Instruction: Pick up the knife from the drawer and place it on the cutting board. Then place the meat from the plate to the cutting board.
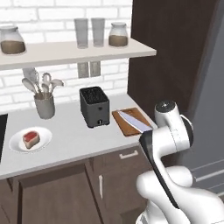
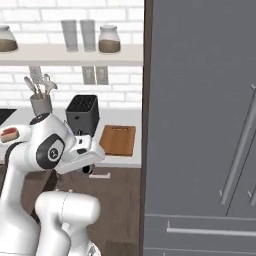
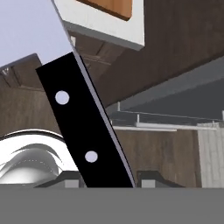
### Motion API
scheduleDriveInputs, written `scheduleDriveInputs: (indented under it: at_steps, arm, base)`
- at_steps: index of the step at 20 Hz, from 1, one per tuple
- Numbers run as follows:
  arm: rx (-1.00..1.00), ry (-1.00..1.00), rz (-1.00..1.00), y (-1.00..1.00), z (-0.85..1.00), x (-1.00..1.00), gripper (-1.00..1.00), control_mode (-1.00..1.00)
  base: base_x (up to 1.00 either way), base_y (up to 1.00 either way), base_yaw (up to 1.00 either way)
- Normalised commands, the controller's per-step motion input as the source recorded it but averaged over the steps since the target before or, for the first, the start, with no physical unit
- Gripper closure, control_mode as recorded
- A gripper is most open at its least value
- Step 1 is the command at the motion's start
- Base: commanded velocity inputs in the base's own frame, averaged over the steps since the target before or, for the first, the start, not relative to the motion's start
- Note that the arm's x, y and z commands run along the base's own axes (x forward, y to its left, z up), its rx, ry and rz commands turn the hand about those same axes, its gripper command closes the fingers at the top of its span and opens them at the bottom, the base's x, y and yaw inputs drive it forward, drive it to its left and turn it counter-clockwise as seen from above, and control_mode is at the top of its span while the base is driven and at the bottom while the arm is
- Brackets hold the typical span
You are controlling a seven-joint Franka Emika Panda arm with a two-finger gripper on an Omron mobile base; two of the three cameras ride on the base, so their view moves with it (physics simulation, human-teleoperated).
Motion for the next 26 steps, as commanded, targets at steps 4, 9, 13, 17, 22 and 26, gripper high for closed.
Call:
scheduleDriveInputs:
  at_steps: [4,9,13,17,22,26]
  arm:
    - [0.0,0.0,0.0,0.0,0.0,0.0,1.0,1.0]
    - [0.0,0.0,0.0,0.0,0.0,0.0,1.0,1.0]
    - [0.05,0.06,-0.01,-0.09,0.0,0.15,1.0,-1.0]
    - [0.19,0.18,-0.01,-0.49,-0.03,0.2,1.0,-1.0]
    - [0.17,0.26,-0.03,-0.3,-0.25,0.63,1.0,-1.0]
    - [0.12,0.21,-0.02,-0.11,-0.17,0.32,1.0,-1.0]
  base:
    - [0.84,0.05,0.0]
    - [0.58,0.01,0.03]
    - [0.13,0.0,0.0]
    - [0.0,0.0,0.0]
    - [0.0,0.0,0.0]
    - [0.0,0.0,0.0]
